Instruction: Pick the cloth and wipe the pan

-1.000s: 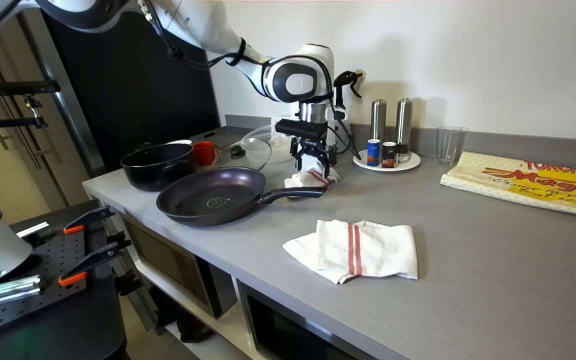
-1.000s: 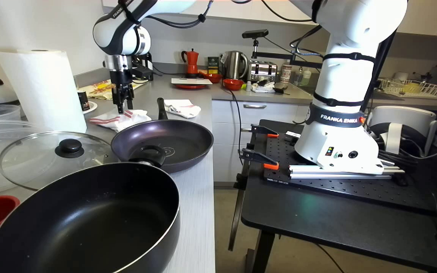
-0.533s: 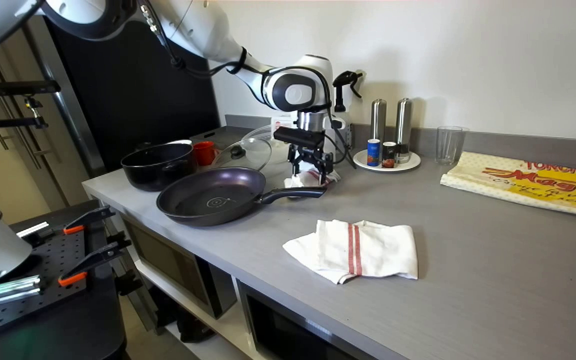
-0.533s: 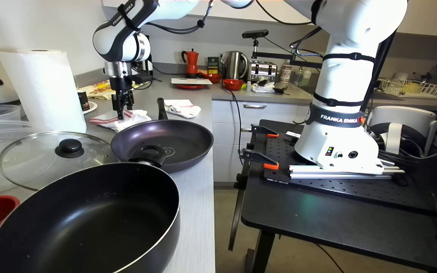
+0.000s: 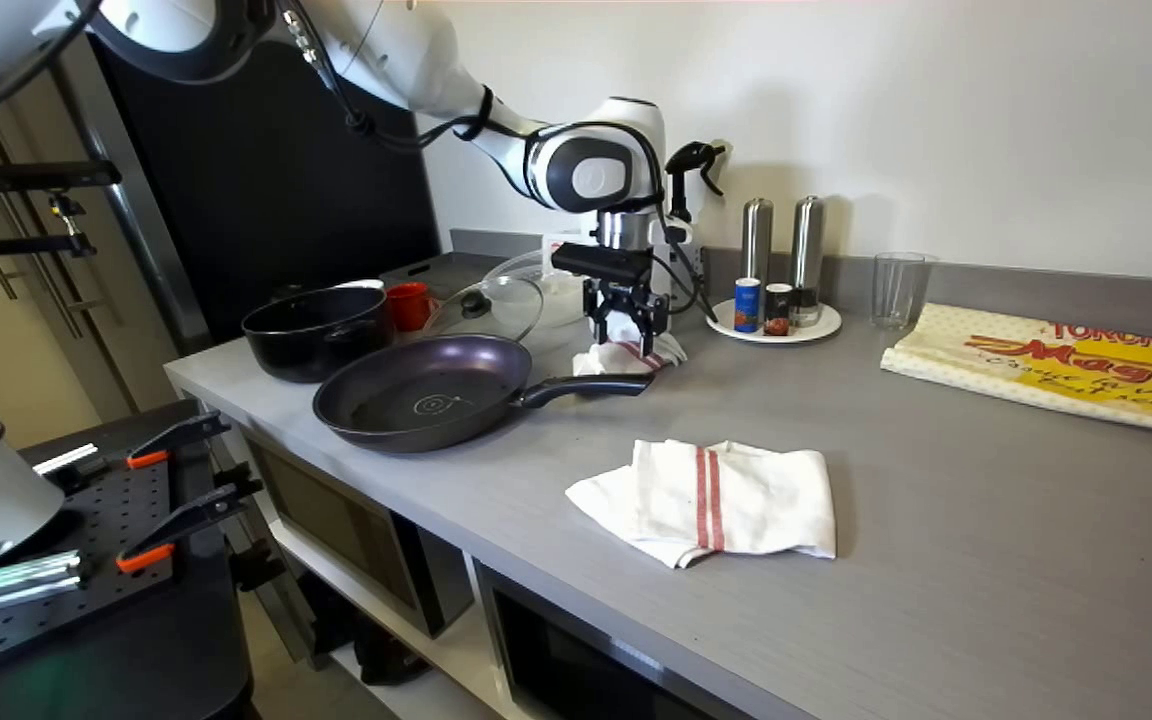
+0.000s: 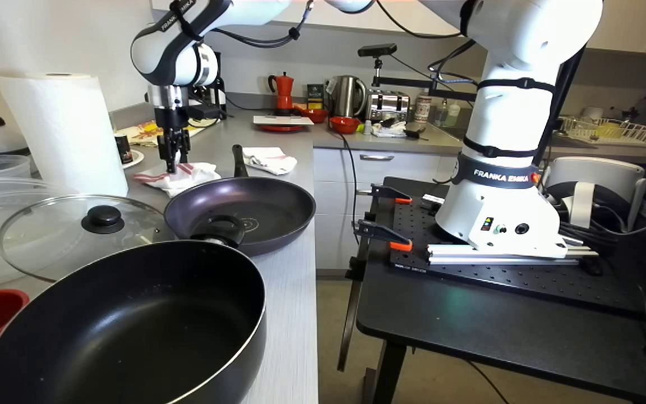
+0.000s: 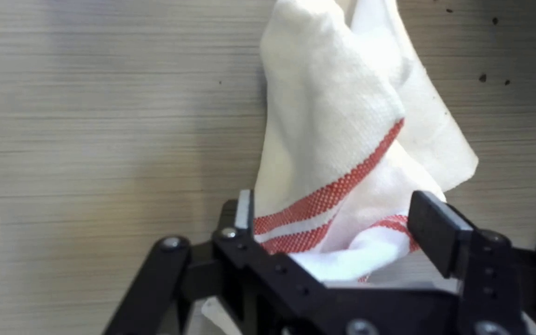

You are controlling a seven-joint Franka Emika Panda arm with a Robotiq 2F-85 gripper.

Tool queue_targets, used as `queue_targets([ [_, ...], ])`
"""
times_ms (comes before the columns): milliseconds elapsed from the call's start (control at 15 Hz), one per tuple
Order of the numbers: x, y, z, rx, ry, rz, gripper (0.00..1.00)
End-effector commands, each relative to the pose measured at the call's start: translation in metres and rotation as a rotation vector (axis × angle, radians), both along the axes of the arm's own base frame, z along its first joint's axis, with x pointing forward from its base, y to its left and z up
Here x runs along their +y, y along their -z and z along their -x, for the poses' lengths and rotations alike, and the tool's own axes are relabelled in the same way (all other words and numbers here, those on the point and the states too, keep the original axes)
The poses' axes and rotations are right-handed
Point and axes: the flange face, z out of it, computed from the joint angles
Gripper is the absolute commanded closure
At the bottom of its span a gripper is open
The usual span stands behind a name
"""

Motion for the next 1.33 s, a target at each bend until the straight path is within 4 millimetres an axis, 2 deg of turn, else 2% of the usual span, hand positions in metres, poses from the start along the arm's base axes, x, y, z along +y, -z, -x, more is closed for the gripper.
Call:
queue_targets([
  [0,0.003,0.002,-0.007,-0.019,0.01,-0.015,0.47],
  [333,0.0,0.005,-0.006,-0.014,0.015,-0.02,0.87],
  [467,-0.002,0.005,-0.006,-0.013,0.019,-0.022,0.99],
  [800,-0.011,-0.008,-0.006,-0.028,0.026,-0.029,0.97],
  [1267,-0.019,-0.061,-0.003,-0.087,0.013,-0.023,0.97],
])
